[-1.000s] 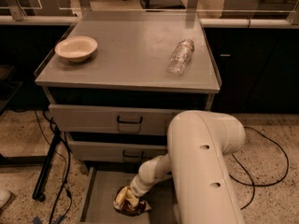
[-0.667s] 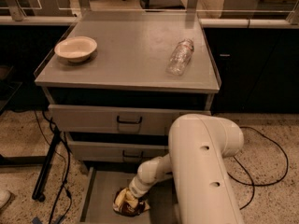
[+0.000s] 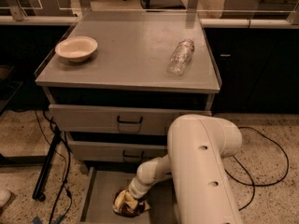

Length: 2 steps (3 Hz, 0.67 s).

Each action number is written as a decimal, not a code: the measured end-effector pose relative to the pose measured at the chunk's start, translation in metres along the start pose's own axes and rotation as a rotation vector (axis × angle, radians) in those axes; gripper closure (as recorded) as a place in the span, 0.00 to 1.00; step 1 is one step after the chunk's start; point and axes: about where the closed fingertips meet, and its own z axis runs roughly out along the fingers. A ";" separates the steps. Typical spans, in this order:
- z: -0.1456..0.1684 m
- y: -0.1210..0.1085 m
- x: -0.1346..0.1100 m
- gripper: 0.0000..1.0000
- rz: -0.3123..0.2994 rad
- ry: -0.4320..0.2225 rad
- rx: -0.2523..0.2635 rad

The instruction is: Place brown chip bag into bottom drawer

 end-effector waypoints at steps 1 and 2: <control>0.000 0.000 0.000 0.57 0.000 0.000 0.000; 0.000 0.000 0.000 0.35 0.000 0.000 0.000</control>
Offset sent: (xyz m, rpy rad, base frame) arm 0.0000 0.0000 0.0000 0.0000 0.0000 0.0000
